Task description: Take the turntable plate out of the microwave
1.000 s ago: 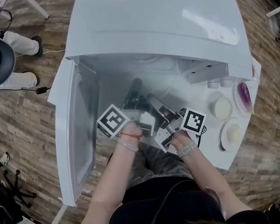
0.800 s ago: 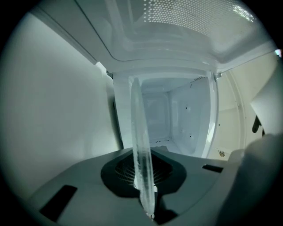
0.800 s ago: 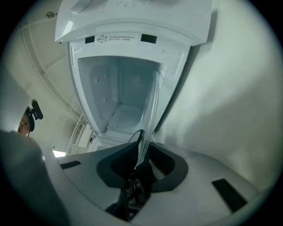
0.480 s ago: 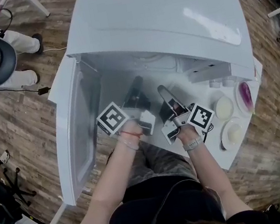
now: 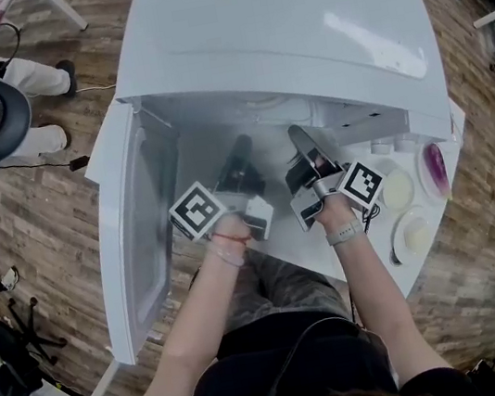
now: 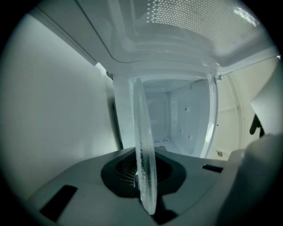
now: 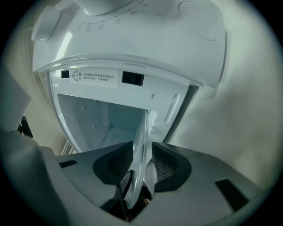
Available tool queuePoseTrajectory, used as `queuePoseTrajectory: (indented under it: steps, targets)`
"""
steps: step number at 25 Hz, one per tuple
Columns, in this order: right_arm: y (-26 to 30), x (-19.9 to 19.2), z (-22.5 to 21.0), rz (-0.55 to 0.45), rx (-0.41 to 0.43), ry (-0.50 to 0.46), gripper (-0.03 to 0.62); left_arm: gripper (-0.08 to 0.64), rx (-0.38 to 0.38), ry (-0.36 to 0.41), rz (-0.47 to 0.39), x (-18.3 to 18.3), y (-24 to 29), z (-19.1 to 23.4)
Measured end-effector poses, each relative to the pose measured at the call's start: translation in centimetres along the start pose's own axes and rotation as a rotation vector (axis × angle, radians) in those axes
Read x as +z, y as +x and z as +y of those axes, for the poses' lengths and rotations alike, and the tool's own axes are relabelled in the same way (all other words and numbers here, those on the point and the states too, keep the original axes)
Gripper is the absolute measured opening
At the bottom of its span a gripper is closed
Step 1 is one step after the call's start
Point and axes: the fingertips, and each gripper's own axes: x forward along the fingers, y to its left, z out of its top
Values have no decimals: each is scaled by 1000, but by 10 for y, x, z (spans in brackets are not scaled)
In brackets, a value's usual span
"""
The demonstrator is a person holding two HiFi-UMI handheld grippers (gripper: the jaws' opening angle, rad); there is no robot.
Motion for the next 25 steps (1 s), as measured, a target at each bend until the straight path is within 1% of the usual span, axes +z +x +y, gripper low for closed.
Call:
queuePoseTrajectory:
  steps: [2,5,8,9,12,15,25]
  targets:
    - [3,2,-2,-6,-5,5,143,32,-20,-21,-6,0,1,-2]
    - [4,3,-2,-10,-8,-5,75,32,-31,-20,-7,1,1,-2]
    - [3,4,3,-14,22,-17,63,34,-30,-5,-4,1,0,-2]
    - [3,4,4,-15,33,-21,60,34,-25,11,-1,1,0,-1]
    - [2,3,5,-13,62,-3,53,35,7,104,16,4,-2,4]
    - [1,1,5,-12,83,17,48,37,12,133,17,7,-1,5]
    - [-4,-1,5,-7,95,15,46,37,4,100,-9,9,6,7]
